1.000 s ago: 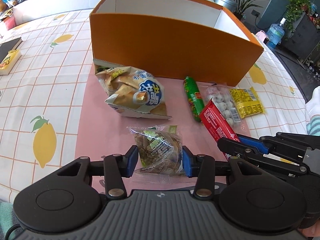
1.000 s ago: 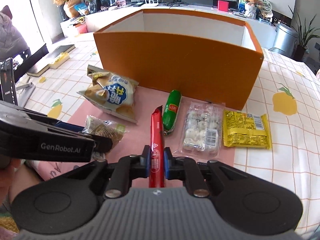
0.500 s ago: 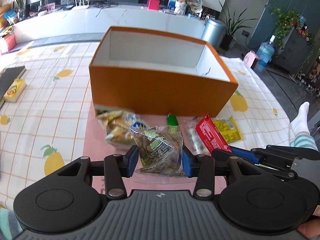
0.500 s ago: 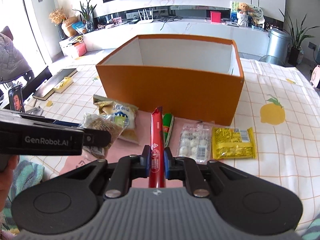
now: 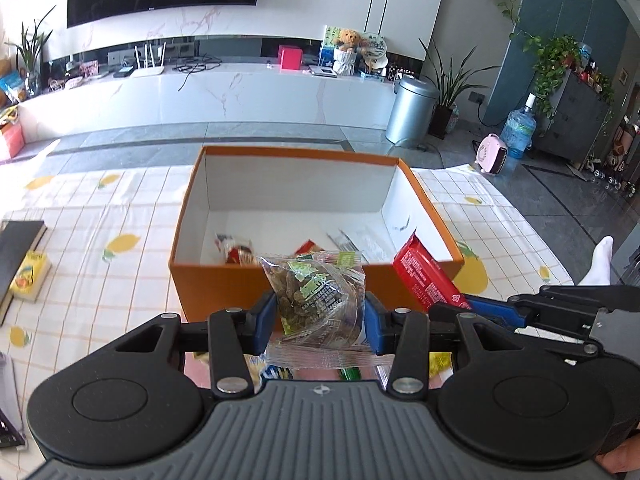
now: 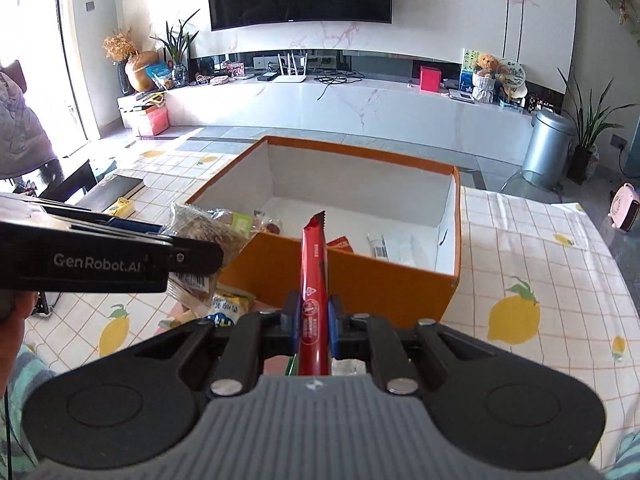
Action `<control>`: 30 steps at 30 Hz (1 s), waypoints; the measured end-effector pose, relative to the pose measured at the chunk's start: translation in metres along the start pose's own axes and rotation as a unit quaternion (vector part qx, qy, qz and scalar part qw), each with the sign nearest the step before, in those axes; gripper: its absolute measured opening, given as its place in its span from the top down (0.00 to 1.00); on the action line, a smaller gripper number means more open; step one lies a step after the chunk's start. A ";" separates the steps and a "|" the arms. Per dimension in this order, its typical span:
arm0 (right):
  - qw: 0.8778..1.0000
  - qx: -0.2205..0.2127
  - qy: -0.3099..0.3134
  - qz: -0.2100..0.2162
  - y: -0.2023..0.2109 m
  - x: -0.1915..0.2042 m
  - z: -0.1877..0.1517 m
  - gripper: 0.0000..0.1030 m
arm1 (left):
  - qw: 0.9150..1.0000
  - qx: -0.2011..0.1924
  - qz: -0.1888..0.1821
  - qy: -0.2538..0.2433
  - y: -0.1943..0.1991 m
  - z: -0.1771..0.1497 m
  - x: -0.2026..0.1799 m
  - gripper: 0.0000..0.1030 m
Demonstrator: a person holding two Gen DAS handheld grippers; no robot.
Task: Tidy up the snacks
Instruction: 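Carry the clear-wrapped snack in the left tool while the right tool carries the red stick into the box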
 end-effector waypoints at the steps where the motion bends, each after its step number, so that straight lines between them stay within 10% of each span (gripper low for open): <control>1: 1.000 -0.004 0.003 -0.002 -0.001 -0.001 0.006 0.91 | 1.000 -0.003 0.003 -0.001 -0.002 0.004 0.002 0.51; 19: 0.998 -0.016 0.036 -0.042 -0.068 -0.020 0.099 0.91 | 0.999 -0.021 0.041 -0.016 -0.044 0.069 0.028 0.51; 30: 0.994 0.021 0.073 -0.077 -0.138 -0.032 0.123 0.91 | 0.998 0.033 0.050 -0.017 -0.105 0.081 0.047 0.51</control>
Point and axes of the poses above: each gripper's, at about its wrist camera, not at the fingertips, and y roughly against the way its jaws point, x to its left, z to its top, the point moved 5 cm from there along -y, roughly the way its jaws point, and after that the axes turned 8 degrees about x, right-handed, at the moved point
